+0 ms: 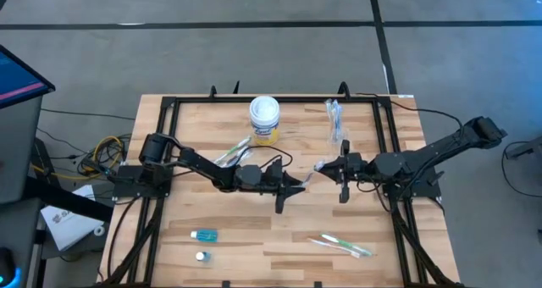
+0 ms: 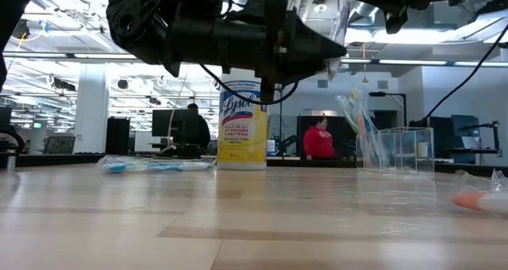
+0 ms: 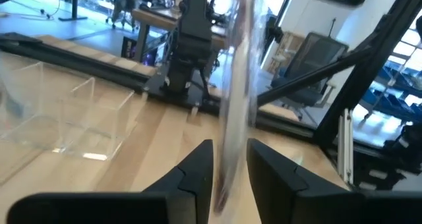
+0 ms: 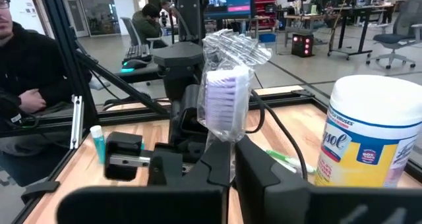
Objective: Pick & Place toothbrushing station
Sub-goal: Put the bottom purple toothbrush into the transparent organizer
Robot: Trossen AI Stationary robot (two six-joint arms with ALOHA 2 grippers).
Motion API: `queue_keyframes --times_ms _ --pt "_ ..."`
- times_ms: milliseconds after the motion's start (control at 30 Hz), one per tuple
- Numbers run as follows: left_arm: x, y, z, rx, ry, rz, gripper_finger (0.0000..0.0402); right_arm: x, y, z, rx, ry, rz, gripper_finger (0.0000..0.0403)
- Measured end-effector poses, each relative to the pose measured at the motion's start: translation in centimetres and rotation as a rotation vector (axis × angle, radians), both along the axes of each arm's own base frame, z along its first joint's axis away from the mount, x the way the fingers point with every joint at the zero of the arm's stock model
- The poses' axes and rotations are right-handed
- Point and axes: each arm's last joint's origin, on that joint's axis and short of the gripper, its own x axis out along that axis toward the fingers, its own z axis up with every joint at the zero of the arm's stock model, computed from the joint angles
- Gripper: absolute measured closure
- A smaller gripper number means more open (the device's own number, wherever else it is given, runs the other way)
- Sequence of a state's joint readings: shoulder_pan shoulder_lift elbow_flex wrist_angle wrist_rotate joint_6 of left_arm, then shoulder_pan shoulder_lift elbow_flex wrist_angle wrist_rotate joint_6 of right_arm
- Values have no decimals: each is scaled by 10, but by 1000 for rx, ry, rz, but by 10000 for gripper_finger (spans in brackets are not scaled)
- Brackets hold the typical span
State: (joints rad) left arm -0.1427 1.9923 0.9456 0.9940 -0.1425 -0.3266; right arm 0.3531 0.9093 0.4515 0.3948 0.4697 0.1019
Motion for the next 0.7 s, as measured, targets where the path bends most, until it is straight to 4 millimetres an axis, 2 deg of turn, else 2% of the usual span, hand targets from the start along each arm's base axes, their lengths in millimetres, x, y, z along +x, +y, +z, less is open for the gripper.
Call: queue_keyframes --times_ms 133,267,400,700 --pt "-11 4 4 6 4 14 313 -3 -1 1 0 3 -6 403" --pt "-25 6 17 9 -25 19 313 -5 -3 0 -12 27 -50 403" --pt "-39 2 24 10 -33 11 314 -10 -7 1 -11 36 -98 403" --pt "-45 -3 21 35 -18 37 314 -30 -18 4 -25 77 -276 403"
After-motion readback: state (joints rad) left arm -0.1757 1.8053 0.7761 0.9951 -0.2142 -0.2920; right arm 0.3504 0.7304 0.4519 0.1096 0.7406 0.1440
